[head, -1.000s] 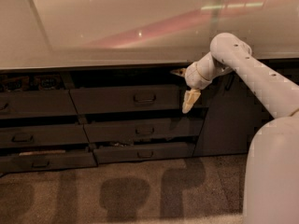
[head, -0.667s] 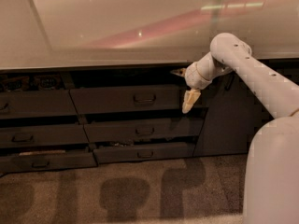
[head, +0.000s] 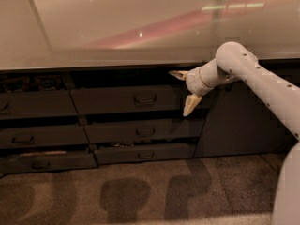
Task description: Open top drawer
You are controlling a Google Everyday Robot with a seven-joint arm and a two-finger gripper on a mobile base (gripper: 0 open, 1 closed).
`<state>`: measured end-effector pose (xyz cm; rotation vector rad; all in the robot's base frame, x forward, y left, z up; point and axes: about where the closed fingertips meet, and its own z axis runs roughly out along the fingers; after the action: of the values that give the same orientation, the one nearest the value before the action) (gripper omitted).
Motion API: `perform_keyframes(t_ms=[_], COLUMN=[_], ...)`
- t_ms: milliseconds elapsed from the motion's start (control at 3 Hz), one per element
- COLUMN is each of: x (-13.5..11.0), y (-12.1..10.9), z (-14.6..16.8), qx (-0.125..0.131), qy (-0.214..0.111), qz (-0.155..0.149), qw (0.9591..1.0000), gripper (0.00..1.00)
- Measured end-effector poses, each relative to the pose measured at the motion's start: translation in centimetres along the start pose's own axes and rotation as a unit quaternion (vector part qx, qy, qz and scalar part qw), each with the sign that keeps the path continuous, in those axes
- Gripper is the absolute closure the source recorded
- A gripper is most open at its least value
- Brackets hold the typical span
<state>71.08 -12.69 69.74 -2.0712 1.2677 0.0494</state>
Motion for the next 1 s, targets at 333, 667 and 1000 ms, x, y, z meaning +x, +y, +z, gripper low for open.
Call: perform_keyframes(t_ms=[333, 667, 1000], x=[-0.84, -0.89, -0.63], y=[0.28, 0.29, 0.31], z=[-0.12, 0.01, 0.33], qx=[0.025, 0.026, 0.034], qy=[-0.001, -0.002, -0.02], qz=[-0.032, -0.034, -0.003], qw=[0.9992, 0.9991, 0.9992], gripper=[0.0, 0.0, 0.0])
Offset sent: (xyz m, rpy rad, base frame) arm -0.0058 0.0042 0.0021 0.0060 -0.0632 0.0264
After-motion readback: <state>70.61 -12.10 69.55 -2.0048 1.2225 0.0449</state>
